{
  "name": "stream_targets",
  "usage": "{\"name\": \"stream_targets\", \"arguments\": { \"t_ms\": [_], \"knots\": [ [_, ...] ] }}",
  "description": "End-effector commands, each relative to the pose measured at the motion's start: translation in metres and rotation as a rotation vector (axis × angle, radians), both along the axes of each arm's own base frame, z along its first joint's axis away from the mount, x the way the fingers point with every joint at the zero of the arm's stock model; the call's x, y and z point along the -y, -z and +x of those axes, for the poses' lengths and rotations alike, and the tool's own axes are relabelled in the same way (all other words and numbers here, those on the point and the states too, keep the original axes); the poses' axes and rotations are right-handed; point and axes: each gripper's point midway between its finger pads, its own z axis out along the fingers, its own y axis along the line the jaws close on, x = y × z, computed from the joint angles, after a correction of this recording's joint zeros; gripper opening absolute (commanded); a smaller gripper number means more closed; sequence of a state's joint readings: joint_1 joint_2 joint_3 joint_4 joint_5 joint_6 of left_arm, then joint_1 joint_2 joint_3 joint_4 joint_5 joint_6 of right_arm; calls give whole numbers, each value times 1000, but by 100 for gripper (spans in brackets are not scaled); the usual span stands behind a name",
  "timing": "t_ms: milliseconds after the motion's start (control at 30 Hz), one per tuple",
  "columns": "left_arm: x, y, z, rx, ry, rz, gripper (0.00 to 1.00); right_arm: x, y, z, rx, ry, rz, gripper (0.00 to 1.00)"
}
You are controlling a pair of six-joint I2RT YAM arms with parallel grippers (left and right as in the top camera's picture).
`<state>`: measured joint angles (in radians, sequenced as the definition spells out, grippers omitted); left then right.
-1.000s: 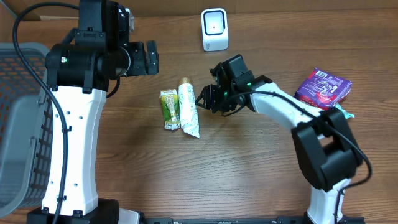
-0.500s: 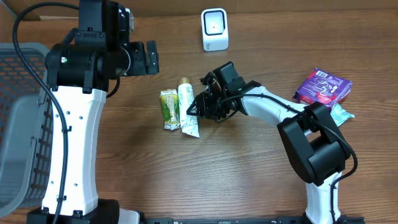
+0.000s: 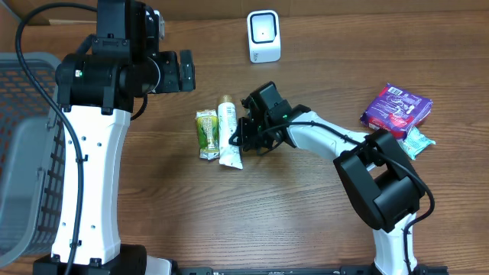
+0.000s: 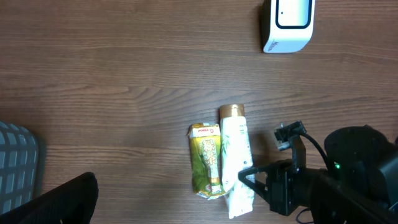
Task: Scan the item barcode
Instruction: 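Move right gripper left to the white tube and lower onto it, then grasp white tube with the right gripper and drag it rightward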
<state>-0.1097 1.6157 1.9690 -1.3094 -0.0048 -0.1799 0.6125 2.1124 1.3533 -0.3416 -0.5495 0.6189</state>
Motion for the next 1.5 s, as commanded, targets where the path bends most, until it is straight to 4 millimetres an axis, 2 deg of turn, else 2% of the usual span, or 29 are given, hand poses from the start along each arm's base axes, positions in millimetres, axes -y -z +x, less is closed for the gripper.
{"name": "stream_targets", "arguments": {
  "t_ms": [0,100,200,300,433,533,633,733,800,900,967,1067,1133,1200,1333,1400,1467],
  "knots": [
    [0,-3,2,12,5,8,99,4,7,1,11,23,-41,4],
    [0,-3,2,12,5,8,100,6,-5,6,21,26,-20,4],
    [0,-3,2,12,5,8,99,13,-25,17,100,29,-28,4],
    [0,-3,2,12,6,8,100,32,-51,27,230,53,-143,4],
    [0,-3,2,12,6,8,100,53,-75,25,369,36,-332,4],
    [0,-3,2,12,6,8,100,65,-71,15,422,-13,-482,4],
    [0,-3,2,12,5,8,100,77,-58,9,450,-47,-623,4],
    [0,-3,2,12,5,8,100,77,-46,6,489,-115,-704,4],
    [0,-3,2,12,5,8,99,74,-37,3,492,-156,-723,11],
    [0,-3,2,12,5,8,100,72,-32,1,485,-170,-730,24],
    [0,-3,2,12,6,8,100,72,-32,1,485,-169,-728,37],
    [0,-3,2,12,6,8,100,69,-32,-1,475,-174,-707,45],
    [0,-3,2,12,5,8,100,65,-36,0,462,-174,-659,45],
    [0,-3,2,12,5,8,99,63,-49,5,458,-158,-605,45],
    [0,-3,2,12,5,8,100,66,-93,25,468,-97,-460,48],
    [0,-3,2,12,5,8,100,75,-114,36,461,-62,-377,47],
    [0,-3,2,12,6,8,99,84,-124,45,429,-41,-289,47]
  ]
}}
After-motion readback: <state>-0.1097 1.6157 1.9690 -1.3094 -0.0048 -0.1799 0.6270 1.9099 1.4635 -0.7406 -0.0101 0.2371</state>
